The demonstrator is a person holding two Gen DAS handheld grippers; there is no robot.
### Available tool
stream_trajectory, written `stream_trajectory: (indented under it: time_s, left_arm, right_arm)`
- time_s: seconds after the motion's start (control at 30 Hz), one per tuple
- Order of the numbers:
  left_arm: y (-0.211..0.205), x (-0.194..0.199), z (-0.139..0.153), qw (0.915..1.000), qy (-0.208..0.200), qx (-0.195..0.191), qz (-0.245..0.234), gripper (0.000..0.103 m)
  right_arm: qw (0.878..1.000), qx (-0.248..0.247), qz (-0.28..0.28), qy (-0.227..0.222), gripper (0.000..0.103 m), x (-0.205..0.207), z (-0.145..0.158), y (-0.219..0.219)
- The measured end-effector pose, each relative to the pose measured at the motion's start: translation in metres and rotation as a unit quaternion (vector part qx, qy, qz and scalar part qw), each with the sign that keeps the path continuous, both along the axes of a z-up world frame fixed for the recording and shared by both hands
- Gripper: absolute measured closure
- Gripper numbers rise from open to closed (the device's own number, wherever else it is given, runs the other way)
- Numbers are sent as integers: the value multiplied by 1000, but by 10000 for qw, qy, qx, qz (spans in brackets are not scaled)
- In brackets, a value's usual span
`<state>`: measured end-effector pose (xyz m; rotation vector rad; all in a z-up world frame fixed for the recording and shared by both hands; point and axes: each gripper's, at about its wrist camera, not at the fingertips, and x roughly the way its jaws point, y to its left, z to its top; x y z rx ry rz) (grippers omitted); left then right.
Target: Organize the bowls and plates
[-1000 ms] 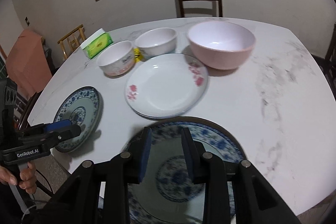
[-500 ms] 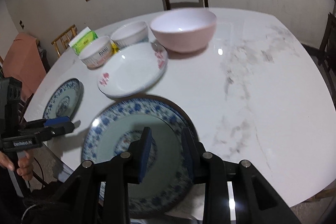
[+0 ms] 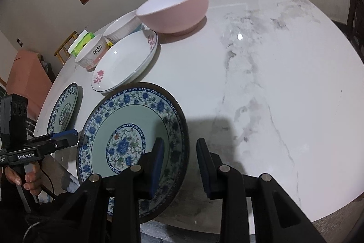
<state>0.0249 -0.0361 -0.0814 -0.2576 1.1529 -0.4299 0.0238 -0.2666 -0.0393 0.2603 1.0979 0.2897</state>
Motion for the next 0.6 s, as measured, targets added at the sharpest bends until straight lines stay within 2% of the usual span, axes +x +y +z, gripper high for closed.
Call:
stream_trajectory:
  time_s: [0.3, 0.6]
  left_arm:
    - [-5, 4, -11, 9999, 158, -4, -48, 53]
    - [-10, 5, -14, 9999, 133, 16, -83, 66]
  right_arm:
    - [9997, 204, 80, 90, 73, 2, -10, 2]
    - [9995, 260, 141, 125, 73, 4, -17, 8]
